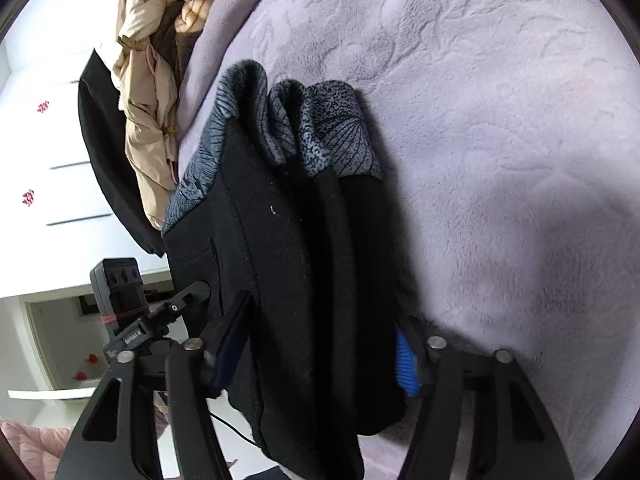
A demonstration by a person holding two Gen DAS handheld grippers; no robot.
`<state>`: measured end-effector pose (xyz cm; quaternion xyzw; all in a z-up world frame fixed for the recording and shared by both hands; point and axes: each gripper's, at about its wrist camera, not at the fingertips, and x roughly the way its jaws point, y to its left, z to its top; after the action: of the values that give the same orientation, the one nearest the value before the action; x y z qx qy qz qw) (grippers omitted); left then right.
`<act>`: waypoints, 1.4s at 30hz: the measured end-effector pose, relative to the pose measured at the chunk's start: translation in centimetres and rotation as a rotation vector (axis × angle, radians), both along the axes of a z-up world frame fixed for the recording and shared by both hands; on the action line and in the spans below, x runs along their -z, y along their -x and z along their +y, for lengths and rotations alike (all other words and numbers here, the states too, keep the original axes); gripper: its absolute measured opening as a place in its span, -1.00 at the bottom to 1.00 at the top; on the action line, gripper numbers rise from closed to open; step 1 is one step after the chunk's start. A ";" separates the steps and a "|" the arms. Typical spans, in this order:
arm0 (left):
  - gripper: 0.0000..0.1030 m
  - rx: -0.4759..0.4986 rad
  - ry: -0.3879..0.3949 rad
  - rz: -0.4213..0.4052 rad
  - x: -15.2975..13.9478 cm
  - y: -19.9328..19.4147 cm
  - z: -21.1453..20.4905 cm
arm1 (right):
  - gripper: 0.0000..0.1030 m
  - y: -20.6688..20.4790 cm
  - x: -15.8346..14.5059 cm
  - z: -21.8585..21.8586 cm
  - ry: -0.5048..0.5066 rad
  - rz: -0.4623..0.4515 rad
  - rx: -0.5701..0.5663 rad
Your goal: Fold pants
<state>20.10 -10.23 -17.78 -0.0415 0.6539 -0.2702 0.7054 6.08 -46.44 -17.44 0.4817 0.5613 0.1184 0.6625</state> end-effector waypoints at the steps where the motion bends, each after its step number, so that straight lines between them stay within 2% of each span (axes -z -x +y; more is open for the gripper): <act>1: 0.41 0.002 0.005 -0.009 -0.6 0.3 0.0 | 0.04 0.2 -0.5 0.0 -0.010 -0.008 0.004; 4: 0.29 0.021 0.020 -0.030 -2.4 0.9 -0.1 | -0.03 0.3 -2.3 0.6 -0.042 -0.041 0.003; 10: 0.28 0.027 0.024 -0.033 -5.4 2.9 1.4 | -0.04 2.1 -5.2 2.5 -0.082 -0.068 0.002; 13: 0.29 0.031 0.006 -0.018 -5.2 4.2 1.9 | -0.04 3.5 -5.4 4.2 -0.070 -0.058 0.003; 15: 0.36 0.033 -0.026 -0.004 -4.2 5.2 2.5 | -0.04 4.3 -4.8 5.1 -0.049 -0.040 0.006; 18: 0.56 0.021 -0.148 -0.030 -1.2 6.0 2.7 | -0.03 4.9 -3.1 6.5 0.041 0.017 -0.012; 20: 1.00 -0.006 -0.172 -0.058 -0.3 6.1 3.0 | 0.17 5.0 -2.6 7.5 0.154 0.027 -0.050; 22: 1.00 -0.034 -0.155 -0.033 0.2 5.9 3.5 | 0.24 5.0 -3.0 7.9 0.245 0.034 -0.066; 24: 1.00 -0.043 -0.162 -0.030 0.0 5.9 3.5 | 0.25 5.0 -3.8 8.1 0.288 0.043 -0.067; 31: 1.00 -0.028 -0.284 -0.097 -2.5 7.1 3.1 | 0.28 6.2 -5.3 7.9 0.429 0.102 -0.084; 33: 1.00 -0.025 -0.313 -0.112 -3.1 7.7 2.5 | 0.28 6.9 -5.7 7.7 0.455 0.113 -0.071; 34: 1.00 -0.021 -0.324 -0.115 -3.7 7.8 4.2 | 0.29 7.2 -6.1 7.6 0.469 0.122 -0.060; 38: 1.00 -0.002 -0.358 -0.121 -5.0 9.1 3.3 | 0.29 7.8 -7.3 7.6 0.511 0.134 -0.039; 40: 1.00 0.006 -0.371 -0.124 -6.2 9.6 4.3 | 0.30 8.5 -7.8 7.1 0.516 0.141 -0.037; 42: 1.00 0.008 -0.383 -0.127 -6.8 10.3 3.9 | 0.37 8.8 -8.5 7.0 0.534 0.142 -0.037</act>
<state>9.81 -6.28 -10.95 0.1128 0.6479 -0.1458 0.7391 -2.75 -39.45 -8.96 0.2866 0.6263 -0.0558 0.7228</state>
